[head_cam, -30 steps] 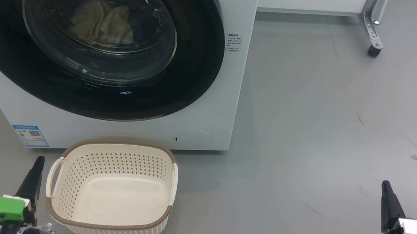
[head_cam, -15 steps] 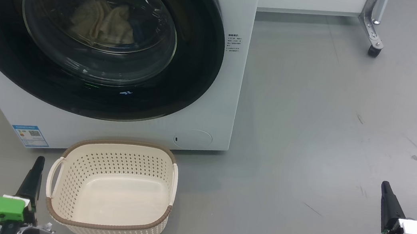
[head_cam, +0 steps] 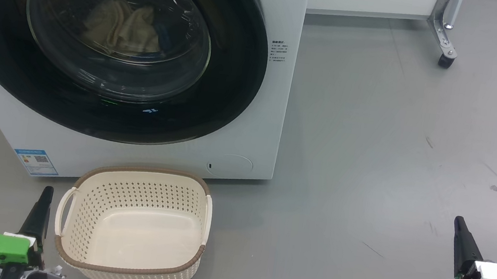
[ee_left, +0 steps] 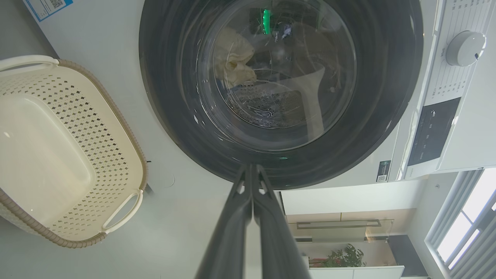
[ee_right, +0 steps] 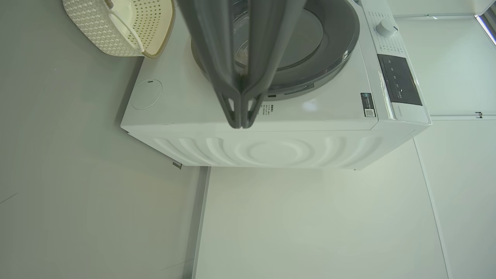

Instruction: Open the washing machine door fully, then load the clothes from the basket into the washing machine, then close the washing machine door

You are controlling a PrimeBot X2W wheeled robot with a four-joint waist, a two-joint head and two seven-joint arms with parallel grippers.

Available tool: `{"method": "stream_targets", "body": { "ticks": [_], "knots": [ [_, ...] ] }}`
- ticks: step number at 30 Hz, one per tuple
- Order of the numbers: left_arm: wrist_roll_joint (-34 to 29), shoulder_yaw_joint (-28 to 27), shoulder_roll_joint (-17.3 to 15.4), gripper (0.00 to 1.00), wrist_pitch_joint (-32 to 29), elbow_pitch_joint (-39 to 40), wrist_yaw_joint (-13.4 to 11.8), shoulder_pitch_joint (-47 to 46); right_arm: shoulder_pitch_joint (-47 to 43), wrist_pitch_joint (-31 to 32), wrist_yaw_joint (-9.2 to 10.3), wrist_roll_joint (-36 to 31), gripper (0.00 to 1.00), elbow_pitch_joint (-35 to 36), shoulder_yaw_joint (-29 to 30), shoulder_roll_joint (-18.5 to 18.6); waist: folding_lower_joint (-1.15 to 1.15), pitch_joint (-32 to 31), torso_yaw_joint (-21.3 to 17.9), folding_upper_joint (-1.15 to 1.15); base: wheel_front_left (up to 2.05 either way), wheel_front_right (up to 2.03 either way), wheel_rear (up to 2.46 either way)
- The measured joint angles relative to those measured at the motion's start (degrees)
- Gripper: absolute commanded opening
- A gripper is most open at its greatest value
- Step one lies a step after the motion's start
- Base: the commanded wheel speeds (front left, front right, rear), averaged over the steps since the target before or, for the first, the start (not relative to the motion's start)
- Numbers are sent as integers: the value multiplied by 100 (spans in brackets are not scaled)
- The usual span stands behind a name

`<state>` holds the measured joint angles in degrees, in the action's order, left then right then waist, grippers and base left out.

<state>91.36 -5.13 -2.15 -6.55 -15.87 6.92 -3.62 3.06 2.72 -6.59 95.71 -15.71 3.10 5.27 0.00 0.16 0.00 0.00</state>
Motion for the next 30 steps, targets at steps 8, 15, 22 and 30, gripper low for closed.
{"method": "stream_targets", "body": {
  "ticks": [8, 15, 22, 30],
  "knots": [
    [0, 1, 0, 0, 0, 0, 0, 0, 1, 0, -1, -1, 0, -9, 4, 0, 0, 0, 0, 0, 0, 0, 0],
    [0, 2, 0, 0, 0, 0, 0, 0, 1, 0, -7, -1, 0, -13, 8, 0, 0, 0, 0, 0, 0, 0, 0],
    [0, 2, 0, 0, 0, 1, 0, 0, 2, 0, -7, -1, 0, -15, 11, -1, 0, 0, 0, 0, 0, 0, 0],
    [0, 3, 0, 0, 0, 1, 0, 0, 2, 1, -7, 0, 0, -19, 15, -2, 0, 0, 0, 0, 0, 0, 0]
  ]
}}
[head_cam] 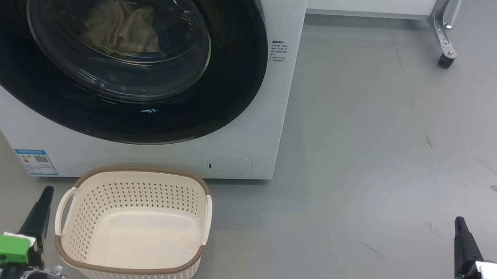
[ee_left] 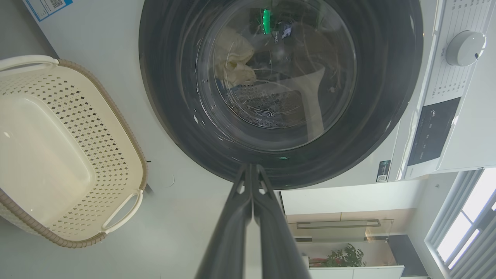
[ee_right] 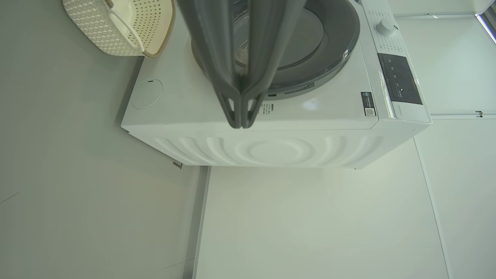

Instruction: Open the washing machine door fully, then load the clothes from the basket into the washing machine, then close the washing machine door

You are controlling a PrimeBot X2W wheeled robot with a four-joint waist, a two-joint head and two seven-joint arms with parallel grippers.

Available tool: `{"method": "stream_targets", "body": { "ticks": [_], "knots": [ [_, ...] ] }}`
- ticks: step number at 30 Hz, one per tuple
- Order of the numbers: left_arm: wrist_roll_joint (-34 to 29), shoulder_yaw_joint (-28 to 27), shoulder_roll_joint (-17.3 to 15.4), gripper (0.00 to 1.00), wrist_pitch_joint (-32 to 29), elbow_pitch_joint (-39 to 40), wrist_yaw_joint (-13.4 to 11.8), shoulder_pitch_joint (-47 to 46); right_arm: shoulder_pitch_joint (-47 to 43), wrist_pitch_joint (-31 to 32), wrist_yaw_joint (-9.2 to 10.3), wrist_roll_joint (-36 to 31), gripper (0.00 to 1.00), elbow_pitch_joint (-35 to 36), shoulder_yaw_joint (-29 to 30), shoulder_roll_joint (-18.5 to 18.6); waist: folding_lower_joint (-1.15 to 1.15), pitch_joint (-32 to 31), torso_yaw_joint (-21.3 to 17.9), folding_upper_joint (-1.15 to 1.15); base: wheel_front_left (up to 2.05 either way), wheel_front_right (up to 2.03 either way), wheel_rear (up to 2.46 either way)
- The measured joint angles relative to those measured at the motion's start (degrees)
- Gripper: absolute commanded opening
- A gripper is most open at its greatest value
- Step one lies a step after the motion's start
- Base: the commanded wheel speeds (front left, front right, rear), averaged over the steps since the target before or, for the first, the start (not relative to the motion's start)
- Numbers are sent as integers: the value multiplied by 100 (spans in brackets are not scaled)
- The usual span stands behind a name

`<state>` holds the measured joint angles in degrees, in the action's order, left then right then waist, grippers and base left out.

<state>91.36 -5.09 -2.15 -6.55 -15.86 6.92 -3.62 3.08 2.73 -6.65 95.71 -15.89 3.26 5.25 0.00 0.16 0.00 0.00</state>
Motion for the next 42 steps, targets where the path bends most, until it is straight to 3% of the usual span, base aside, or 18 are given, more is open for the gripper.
{"method": "stream_targets", "body": {
  "ticks": [42],
  "knots": [
    [0, 1, 0, 0, 0, 1, 0, 0, 2, 7, -1, -1, 0, -15, 22, -8, 0, 0, 0, 0, 0, 0, 0]
  ]
}}
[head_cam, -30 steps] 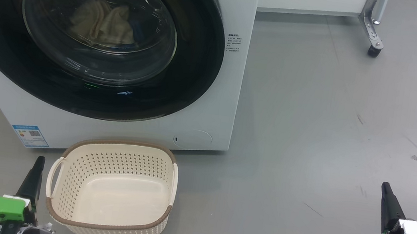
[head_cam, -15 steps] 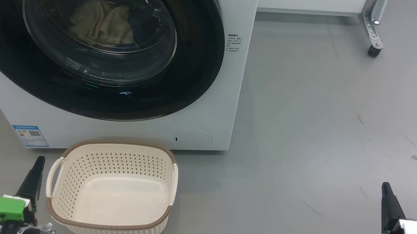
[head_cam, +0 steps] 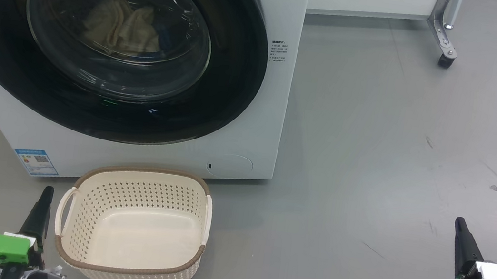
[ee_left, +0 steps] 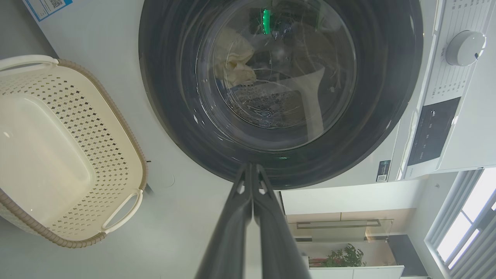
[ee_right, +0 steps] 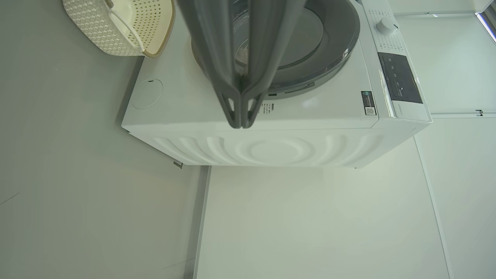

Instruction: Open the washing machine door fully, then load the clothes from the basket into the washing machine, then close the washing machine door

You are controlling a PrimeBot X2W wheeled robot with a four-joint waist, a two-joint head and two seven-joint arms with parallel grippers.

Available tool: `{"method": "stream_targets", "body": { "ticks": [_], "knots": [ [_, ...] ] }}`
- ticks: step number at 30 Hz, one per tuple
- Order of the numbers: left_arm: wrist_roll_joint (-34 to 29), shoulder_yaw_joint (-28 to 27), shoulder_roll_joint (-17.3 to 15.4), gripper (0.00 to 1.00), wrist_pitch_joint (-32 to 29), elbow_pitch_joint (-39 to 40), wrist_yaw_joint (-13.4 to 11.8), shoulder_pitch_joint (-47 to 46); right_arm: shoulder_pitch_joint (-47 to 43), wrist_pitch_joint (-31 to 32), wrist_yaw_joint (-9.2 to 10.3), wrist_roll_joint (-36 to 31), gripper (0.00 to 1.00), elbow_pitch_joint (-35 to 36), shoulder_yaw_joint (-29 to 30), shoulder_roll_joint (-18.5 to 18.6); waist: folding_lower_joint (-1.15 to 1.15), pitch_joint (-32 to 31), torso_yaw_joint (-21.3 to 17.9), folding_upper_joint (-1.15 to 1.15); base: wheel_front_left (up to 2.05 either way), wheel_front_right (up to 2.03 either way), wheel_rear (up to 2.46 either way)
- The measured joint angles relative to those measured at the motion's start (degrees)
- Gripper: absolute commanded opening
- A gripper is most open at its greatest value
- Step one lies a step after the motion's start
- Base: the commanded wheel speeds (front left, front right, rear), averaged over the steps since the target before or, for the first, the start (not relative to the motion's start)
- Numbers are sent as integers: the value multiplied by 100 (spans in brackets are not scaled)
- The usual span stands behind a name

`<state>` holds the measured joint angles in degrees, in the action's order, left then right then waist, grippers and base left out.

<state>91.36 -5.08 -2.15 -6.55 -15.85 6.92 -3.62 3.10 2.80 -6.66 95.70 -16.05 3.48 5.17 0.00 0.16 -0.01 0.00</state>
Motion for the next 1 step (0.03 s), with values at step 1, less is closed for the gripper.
{"method": "stream_targets", "body": {
  "ticks": [1],
  "knots": [
    [0, 0, 0, 0, 0, 1, 0, 0, 0, 0, 0, 0, 0, 0, 1, -1, 0, 0, 0, 0, 0, 0, 0]
  ]
}}
